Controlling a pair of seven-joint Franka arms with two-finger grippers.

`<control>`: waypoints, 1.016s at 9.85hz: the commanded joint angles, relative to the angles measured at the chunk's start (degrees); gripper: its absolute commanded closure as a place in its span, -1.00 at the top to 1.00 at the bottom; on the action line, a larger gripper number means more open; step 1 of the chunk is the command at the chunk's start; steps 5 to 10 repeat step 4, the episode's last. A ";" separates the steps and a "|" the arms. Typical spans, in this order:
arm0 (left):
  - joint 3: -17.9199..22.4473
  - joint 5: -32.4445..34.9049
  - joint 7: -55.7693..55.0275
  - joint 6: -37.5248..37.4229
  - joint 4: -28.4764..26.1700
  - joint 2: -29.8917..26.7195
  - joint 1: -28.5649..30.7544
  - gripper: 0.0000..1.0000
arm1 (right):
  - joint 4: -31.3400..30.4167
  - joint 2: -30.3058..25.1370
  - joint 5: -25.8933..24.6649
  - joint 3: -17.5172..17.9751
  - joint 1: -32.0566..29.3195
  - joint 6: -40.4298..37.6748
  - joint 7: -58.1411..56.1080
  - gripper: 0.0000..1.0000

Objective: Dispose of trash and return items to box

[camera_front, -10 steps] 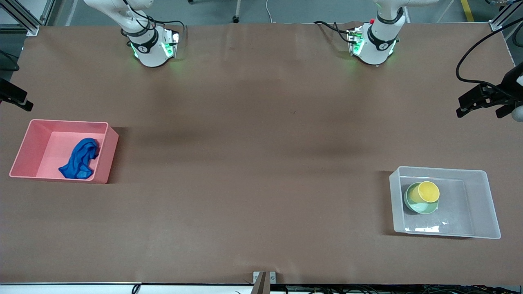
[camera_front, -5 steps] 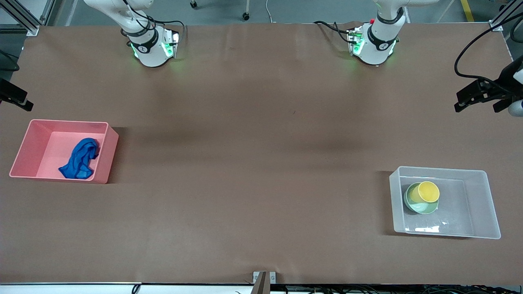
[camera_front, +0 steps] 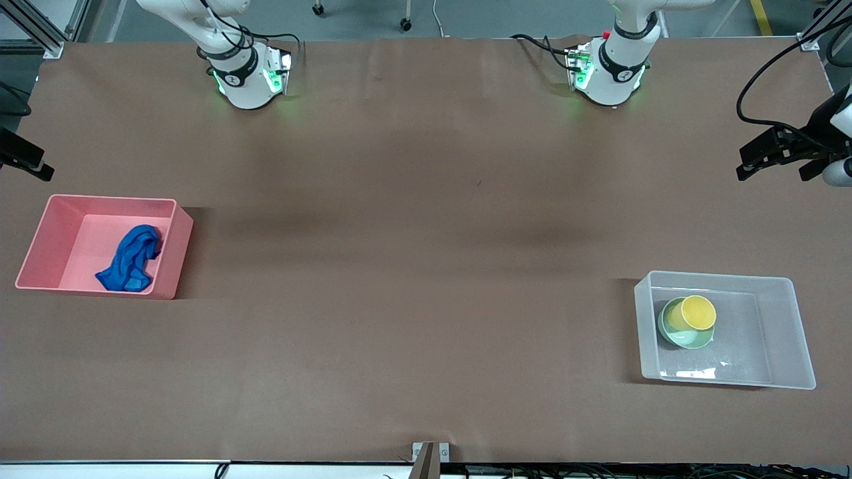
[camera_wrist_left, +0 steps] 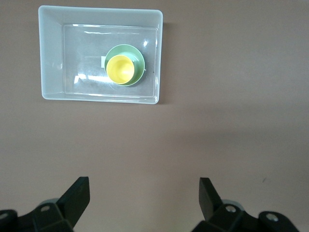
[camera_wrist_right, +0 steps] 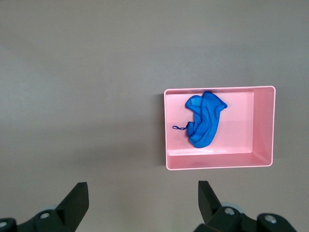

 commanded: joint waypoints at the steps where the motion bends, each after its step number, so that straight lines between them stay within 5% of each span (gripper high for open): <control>1: -0.68 0.68 -1.32 0.76 -3.32 -1.05 -0.24 1.00 | -0.92 -0.85 -0.25 0.42 -0.69 -0.06 -0.79 1.00; 10: -0.86 0.59 -1.14 0.49 -3.32 -1.13 -0.24 1.00 | -0.92 -0.85 -0.25 0.42 -0.95 -0.14 -0.79 1.00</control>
